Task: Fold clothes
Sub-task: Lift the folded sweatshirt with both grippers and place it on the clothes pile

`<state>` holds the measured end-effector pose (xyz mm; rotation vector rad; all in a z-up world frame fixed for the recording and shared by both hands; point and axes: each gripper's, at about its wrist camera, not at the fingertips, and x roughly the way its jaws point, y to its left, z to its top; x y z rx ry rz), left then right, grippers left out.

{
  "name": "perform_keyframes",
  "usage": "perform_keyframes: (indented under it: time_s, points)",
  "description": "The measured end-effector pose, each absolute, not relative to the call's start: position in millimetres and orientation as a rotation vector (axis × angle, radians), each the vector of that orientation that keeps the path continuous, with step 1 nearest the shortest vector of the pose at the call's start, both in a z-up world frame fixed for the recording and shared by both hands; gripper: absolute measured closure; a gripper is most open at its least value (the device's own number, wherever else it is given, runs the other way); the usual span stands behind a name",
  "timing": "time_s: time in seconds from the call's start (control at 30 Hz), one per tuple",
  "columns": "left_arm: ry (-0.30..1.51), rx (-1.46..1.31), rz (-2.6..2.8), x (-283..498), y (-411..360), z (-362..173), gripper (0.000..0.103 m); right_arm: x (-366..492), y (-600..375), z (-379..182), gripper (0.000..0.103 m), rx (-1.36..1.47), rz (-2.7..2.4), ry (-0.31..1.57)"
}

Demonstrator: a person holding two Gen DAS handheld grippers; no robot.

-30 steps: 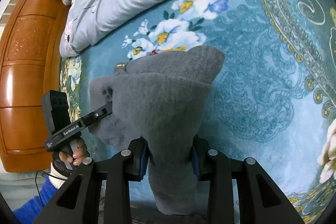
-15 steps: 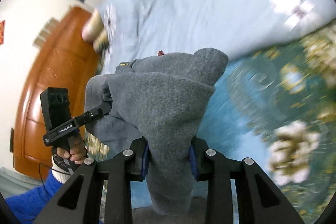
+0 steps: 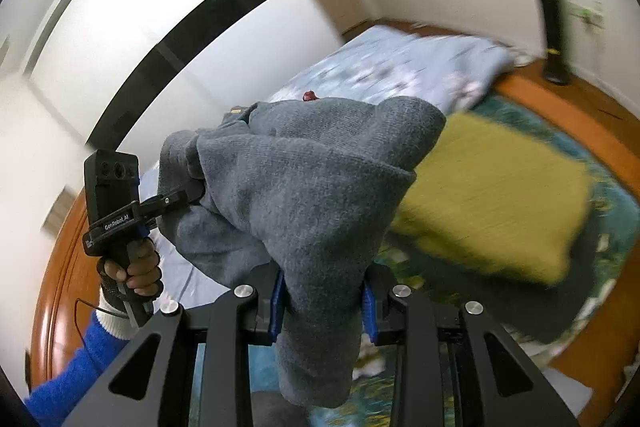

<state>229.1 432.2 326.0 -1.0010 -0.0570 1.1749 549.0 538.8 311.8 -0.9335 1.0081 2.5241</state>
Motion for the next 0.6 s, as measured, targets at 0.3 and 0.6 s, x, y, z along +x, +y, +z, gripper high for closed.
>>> perform_keyframes:
  time_s: [0.3, 0.6]
  points:
    - [0.044, -1.202, 1.140, 267.5, 575.1, 211.7, 0.079, 601.9, 681.0, 225.5, 0.070, -0.837, 2.264, 1.215]
    - [-0.031, -1.243, 1.082, 252.5, 576.2, 175.8, 0.065, 614.2, 703.3, 176.2, 0.059, -0.749, 2.260, 1.306]
